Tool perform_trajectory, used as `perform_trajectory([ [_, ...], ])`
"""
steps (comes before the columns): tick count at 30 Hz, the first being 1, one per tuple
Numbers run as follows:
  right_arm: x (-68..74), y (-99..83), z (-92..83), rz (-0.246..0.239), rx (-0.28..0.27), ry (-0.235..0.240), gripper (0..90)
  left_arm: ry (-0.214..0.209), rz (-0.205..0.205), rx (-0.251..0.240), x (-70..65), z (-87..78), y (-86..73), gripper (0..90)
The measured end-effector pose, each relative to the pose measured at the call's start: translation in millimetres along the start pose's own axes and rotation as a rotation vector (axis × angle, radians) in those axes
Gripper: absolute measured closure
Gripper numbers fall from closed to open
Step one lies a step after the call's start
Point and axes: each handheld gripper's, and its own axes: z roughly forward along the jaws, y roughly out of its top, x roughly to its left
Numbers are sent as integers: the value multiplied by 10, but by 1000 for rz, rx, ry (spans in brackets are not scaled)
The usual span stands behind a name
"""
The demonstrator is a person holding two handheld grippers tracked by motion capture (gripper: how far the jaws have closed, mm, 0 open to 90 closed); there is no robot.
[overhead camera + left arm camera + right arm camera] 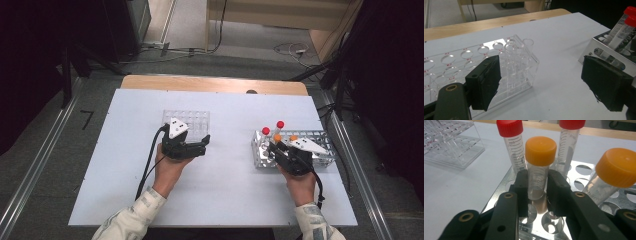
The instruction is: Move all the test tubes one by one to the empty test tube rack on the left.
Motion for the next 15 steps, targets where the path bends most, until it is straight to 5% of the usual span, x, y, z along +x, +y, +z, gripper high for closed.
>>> perform_trajectory([
  [15, 22, 354, -364, 8, -99, 24, 717, -8, -4, 0, -10, -1, 2, 164],
])
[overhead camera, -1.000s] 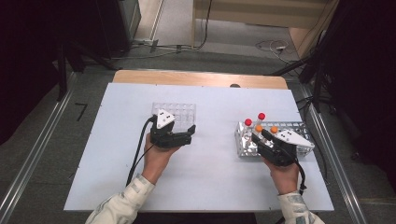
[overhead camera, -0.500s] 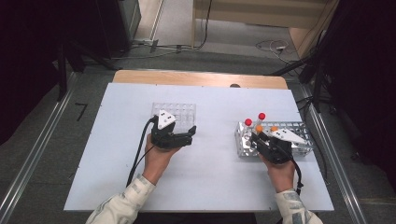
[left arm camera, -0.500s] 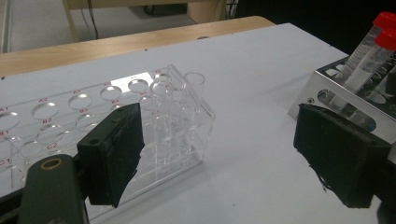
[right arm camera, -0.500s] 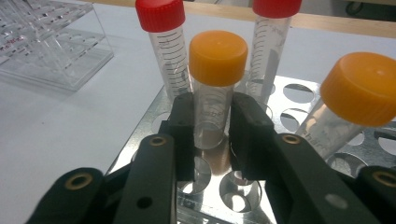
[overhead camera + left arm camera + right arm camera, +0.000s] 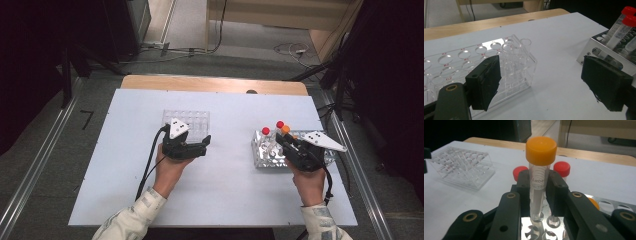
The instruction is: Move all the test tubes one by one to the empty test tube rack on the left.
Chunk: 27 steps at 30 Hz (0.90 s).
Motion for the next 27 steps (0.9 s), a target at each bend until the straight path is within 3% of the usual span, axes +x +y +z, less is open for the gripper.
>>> perform_trajectory([
  [4, 42, 91, -101, -17, -22, 9, 717, -2, -1, 1, 8, -5, 3, 164],
  [11, 168, 159, -188, -49, -28, 67, 717, -3, -5, -4, 9, -20, 9, 164],
  [27, 489, 24, 93, -90, 63, 176, 717, -8, -6, -14, 10, -47, 25, 165],
])
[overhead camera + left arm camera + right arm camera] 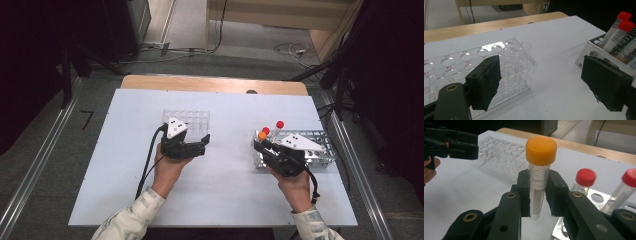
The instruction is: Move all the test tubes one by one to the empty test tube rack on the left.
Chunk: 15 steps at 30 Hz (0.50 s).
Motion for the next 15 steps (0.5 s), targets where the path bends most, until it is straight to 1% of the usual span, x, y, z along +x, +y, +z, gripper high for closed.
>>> perform_trajectory([
  [6, 81, -13, 161, -10, 27, 22, 717, -7, 0, -4, -5, -9, 7, 167],
  [15, 244, 14, 499, -31, 85, 45, 717, -25, 5, -14, -27, -43, 27, 172],
])
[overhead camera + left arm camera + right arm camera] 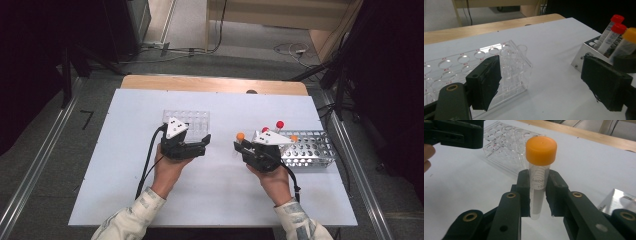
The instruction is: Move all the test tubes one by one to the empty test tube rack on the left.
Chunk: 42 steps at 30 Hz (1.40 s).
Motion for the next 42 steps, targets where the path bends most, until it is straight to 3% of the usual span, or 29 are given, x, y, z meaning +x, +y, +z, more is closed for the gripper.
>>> perform_trajectory([
  [6, 84, 34, 265, 0, 31, 9, 717, -34, 15, -13, -65, -22, 16, 198],
  [14, 294, 101, 494, -31, 26, 47, 717, -68, 36, -9, -112, -21, 12, 286],
  [20, 470, 152, 582, -50, 27, 83, 717, -88, 54, -9, -116, -23, 2, 449],
  [25, 535, 181, 625, -57, 21, 98, 717, -92, 68, -2, -102, -21, -8, 627],
  [29, 551, 191, 629, -57, 20, 100, 717, -89, 74, 6, -96, -16, -12, 689],
  [34, 547, 188, 626, -61, 24, 102, 711, -88, 68, 4, -93, -17, -10, 700],
  [42, 509, 188, 562, -76, 38, 117, 498, -75, 58, 0, -57, -17, 0, 701],
])
